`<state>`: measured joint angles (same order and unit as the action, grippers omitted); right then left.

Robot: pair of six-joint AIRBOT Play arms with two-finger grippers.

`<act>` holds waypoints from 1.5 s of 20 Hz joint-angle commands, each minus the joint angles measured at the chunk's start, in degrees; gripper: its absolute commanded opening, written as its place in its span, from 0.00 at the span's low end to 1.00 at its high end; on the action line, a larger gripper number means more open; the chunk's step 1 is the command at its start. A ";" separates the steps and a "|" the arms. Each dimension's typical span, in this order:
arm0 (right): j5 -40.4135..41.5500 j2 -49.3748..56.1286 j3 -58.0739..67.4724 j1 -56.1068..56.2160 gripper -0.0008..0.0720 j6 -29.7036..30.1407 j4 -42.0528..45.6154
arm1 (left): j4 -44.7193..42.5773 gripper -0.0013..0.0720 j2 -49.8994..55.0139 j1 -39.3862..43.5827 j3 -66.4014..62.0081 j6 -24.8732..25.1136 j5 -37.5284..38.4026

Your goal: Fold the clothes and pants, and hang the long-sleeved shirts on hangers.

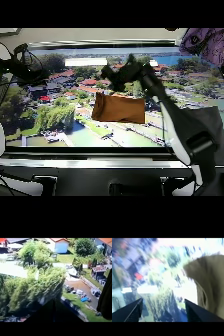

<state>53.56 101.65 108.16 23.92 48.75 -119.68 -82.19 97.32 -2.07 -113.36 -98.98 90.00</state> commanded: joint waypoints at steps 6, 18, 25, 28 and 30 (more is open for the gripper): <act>28.13 -9.92 2.27 -27.06 0.80 25.79 1.27 | 0.04 0.04 -1.07 -1.16 0.13 0.02 0.00; 17.49 -5.77 -39.10 -36.39 0.74 55.49 -20.11 | 0.09 0.05 -2.12 -2.60 0.15 0.00 0.00; 10.12 0.13 -40.15 -31.67 0.69 59.78 -25.18 | 0.07 0.05 -2.05 -2.60 0.15 0.00 0.00; 8.37 0.61 -40.13 -29.42 0.29 60.13 -25.40 | 0.07 0.05 -2.05 -2.60 0.15 0.00 0.00; 9.16 0.04 -38.56 -29.31 0.06 60.54 -26.05 | 0.07 0.05 -2.05 -2.60 0.15 0.00 0.02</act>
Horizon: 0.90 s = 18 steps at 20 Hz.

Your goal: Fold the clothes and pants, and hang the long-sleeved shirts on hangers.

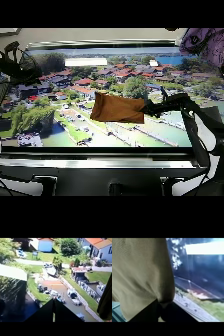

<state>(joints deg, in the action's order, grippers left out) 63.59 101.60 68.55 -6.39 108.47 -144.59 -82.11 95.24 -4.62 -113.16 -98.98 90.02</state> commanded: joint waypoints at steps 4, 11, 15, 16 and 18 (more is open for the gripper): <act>4.55 -0.72 12.33 -1.81 0.06 -3.45 0.63 | -0.02 0.05 0.02 -0.04 -0.04 -0.02 -0.02; 7.10 -0.76 32.70 -8.33 0.06 -20.57 11.17 | -0.02 0.05 0.02 -0.02 -0.04 0.00 0.24; 7.54 -0.85 40.96 -13.38 0.06 -30.32 17.75 | -0.02 0.05 0.02 -0.02 -0.04 0.00 0.28; 7.52 -1.11 42.32 -14.64 0.06 -32.09 18.58 | 0.00 0.05 0.02 -0.02 -0.04 -0.02 0.59; 7.56 -2.08 44.50 -17.27 0.06 -35.32 20.96 | 0.00 0.05 0.02 0.02 -0.04 -0.02 1.18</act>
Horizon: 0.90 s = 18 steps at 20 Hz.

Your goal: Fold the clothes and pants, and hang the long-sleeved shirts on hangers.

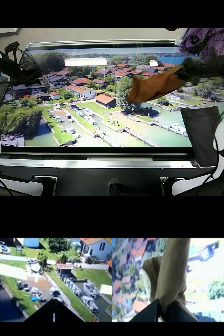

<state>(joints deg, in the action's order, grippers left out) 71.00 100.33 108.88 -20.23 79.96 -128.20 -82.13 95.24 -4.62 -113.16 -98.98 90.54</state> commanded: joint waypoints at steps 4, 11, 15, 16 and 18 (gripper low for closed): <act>0.37 -4.44 4.92 -7.65 0.06 -12.17 11.32 | 0.02 0.05 0.02 0.02 -0.04 -0.02 2.16; 6.10 -10.23 4.92 -11.89 0.06 -20.00 24.26 | 0.68 0.05 0.02 0.09 -0.04 -0.02 2.69; 10.82 -13.03 4.92 -12.07 0.06 -21.84 29.22 | 0.68 0.05 0.02 0.09 -0.04 -0.02 2.69; 12.07 -13.66 4.92 -12.07 0.06 -22.73 31.06 | 0.76 0.05 0.02 0.09 -0.04 -0.02 2.71; 14.43 -14.91 4.92 -12.07 0.06 -24.20 35.26 | 1.60 0.05 0.02 0.09 -0.04 0.00 2.69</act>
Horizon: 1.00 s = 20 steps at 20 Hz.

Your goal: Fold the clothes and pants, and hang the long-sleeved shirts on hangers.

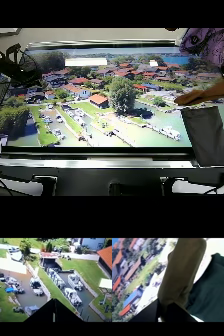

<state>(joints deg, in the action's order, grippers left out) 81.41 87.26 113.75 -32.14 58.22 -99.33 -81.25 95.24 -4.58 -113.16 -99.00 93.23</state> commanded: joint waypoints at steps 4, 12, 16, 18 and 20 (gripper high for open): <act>9.99 -2.91 0.04 -0.15 0.06 -3.06 11.19 | 1.36 0.05 0.02 0.04 -0.04 0.02 0.00; 18.36 -5.11 -5.20 -0.15 0.06 2.99 21.73 | 1.36 0.05 0.02 0.02 -0.04 0.02 0.00; 13.92 -12.04 -20.72 -2.75 0.06 3.17 23.87 | 1.33 0.05 0.02 0.02 -0.04 0.02 0.00; 11.02 -15.89 -29.57 -5.22 0.06 2.14 23.52 | 1.33 0.05 0.02 0.02 -0.04 0.02 0.00; 7.43 -19.02 -37.33 -7.30 0.06 1.95 23.52 | 1.33 0.05 0.02 0.02 -0.04 0.02 0.00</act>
<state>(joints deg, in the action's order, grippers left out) 93.36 72.66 86.98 -36.80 60.77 -76.47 -79.90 95.24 -4.58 -113.16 -99.00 93.23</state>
